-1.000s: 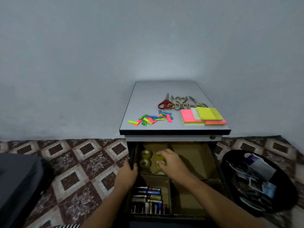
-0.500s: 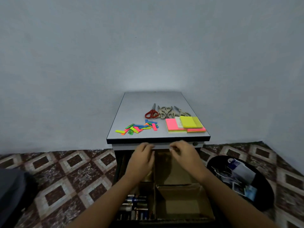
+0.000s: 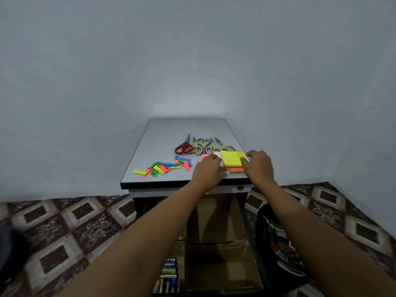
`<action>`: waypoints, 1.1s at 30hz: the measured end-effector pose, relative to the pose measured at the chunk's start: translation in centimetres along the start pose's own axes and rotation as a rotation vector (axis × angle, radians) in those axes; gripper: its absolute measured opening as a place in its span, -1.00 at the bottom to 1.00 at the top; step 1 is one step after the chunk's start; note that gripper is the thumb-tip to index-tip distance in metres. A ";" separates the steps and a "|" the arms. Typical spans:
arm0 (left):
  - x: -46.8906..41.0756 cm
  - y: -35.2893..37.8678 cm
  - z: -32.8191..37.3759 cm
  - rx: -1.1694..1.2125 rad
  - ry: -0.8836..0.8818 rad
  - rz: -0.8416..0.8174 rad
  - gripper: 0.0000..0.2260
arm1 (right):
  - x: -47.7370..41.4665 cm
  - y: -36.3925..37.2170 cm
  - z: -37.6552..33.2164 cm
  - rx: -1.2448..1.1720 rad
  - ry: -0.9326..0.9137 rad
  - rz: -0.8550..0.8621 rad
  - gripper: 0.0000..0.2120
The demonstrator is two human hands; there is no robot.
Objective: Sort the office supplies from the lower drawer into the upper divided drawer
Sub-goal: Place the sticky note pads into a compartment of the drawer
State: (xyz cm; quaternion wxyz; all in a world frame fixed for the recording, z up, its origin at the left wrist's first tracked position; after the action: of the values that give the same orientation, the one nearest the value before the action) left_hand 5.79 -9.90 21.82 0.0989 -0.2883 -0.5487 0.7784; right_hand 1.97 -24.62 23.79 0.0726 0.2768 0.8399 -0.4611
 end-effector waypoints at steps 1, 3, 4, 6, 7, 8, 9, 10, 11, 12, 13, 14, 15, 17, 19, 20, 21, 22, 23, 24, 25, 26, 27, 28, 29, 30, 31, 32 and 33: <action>-0.1 0.2 -0.1 -0.018 0.011 -0.025 -0.68 | -0.2 0.2 0.2 0.002 0.012 -0.010 -0.66; -0.2 0.5 -0.4 -0.036 0.026 -0.067 -0.67 | -0.3 0.6 0.2 0.001 0.033 -0.022 -0.65; -0.1 0.6 -0.5 -0.043 0.030 -0.084 -0.66 | -0.2 0.8 0.2 0.007 0.039 -0.024 -0.64; -0.1 0.9 -0.7 -0.058 0.040 -0.103 -0.67 | -0.3 1.3 0.0 0.014 0.051 -0.032 -0.61; -0.1 1.0 -0.7 -0.059 0.045 -0.104 -0.67 | -0.3 1.6 -0.1 0.021 0.062 -0.039 -0.59; 0.0 1.1 -0.8 -0.058 0.051 -0.102 -0.68 | -0.3 1.8 -0.2 0.029 0.074 -0.048 -0.57; 0.0 1.2 -0.8 -0.053 0.055 -0.096 -0.68 | -0.3 2.0 -0.3 0.039 0.083 -0.056 -0.56; 0.1 1.2 -0.9 -0.053 0.059 -0.091 -0.69 | -0.4 2.2 -0.3 0.047 0.090 -0.064 -0.56; 0.0 1.2 -0.9 -0.051 0.063 -0.087 -0.69 | -0.4 2.3 -0.3 0.055 0.101 -0.073 -0.56; 0.0 1.2 -1.0 -0.048 0.067 -0.084 -0.69 | -0.4 2.4 -0.3 0.058 0.117 -0.082 -0.56; 0.0 1.2 -1.0 -0.043 0.068 -0.083 -0.69 | -0.4 2.6 -0.2 0.052 0.140 -0.090 -0.56; 0.0 1.1 -0.9 -0.036 0.067 -0.082 -0.69 | -0.5 2.7 -0.1 0.037 0.164 -0.094 -0.56; 0.0 1.0 -0.9 -0.027 0.063 -0.080 -0.69 | -0.5 2.8 0.1 0.016 0.186 -0.097 -0.56; 0.0 1.0 -0.8 -0.011 0.047 -0.074 -0.70 | -0.8 2.9 0.3 -0.028 0.231 -0.098 -0.56; -0.1 1.0 -0.6 0.005 0.000 -0.064 -0.70 | -1.1 3.0 0.5 -0.063 0.269 -0.106 -0.56; -0.2 1.0 -0.5 0.013 -0.035 -0.053 -0.71 | -1.3 3.0 0.6 -0.076 0.283 -0.114 -0.57; -0.3 1.0 -0.4 0.014 -0.077 -0.043 -0.71 | -1.4 3.0 0.7 -0.087 0.294 -0.121 -0.57; -0.4 0.8 -0.3 0.006 -0.122 -0.035 -0.72 | -1.6 3.0 0.7 -0.096 0.303 -0.128 -0.58; -0.6 0.7 -0.1 0.007 -0.170 -0.029 -0.73 | -1.8 3.0 0.9 -0.101 0.303 -0.134 -0.58; -0.7 0.6 0.0 0.024 -0.217 -0.031 -0.73 | -1.9 3.0 0.9 -0.103 0.301 -0.140 -0.59; -1.0 0.5 0.3 0.053 -0.261 -0.041 -0.71 | -2.0 3.0 1.0 -0.106 0.299 -0.144 -0.60; -1.2 0.4 0.6 0.088 -0.295 -0.053 -0.70 | -2.0 3.0 1.0 -0.109 0.302 -0.144 -0.60; -1.4 0.3 1.0 0.126 -0.324 -0.058 -0.70 | -2.0 3.1 1.1 -0.113 0.310 -0.142 -0.59; -1.6 0.2 1.4 0.172 -0.358 -0.061 -0.71 | -2.0 3.2 1.2 -0.114 0.320 -0.138 -0.58; -1.8 0.0 1.7 0.229 -0.400 -0.066 -0.72 | -2.0 3.2 1.2 -0.115 0.327 -0.131 -0.57; -2.0 -0.1 1.9 0.292 -0.448 -0.072 -0.74 | -1.9 3.4 1.2 -0.117 0.332 -0.126 -0.57; -2.2 -0.3 2.0 0.350 -0.493 -0.071 -0.77 | -1.9 3.4 1.2 -0.119 0.331 -0.122 -0.57; -2.4 -0.4 1.9 0.393 -0.529 -0.068 -0.82 | -1.9 3.5 1.3 -0.119 0.328 -0.121 -0.56; -2.6 -0.4 1.7 0.437 -0.563 -0.066 -0.87 | -1.8 3.5 1.3 -0.117 0.326 -0.124 -0.56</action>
State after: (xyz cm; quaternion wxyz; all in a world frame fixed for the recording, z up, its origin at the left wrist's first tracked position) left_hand 6.87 -12.31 23.43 0.0281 -0.0167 -0.3838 0.9228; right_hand 5.15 -24.95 21.15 -0.0772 0.2908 0.8814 -0.3641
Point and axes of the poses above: each hand's wrist, its own x-axis away from the middle knuckle, its own y-axis out of the palm, z = x × y, the point moved 3 cm from there along -x, towards the middle knuckle, and after that the axes turned 3 degrees about -x, right-handed, at the moved point
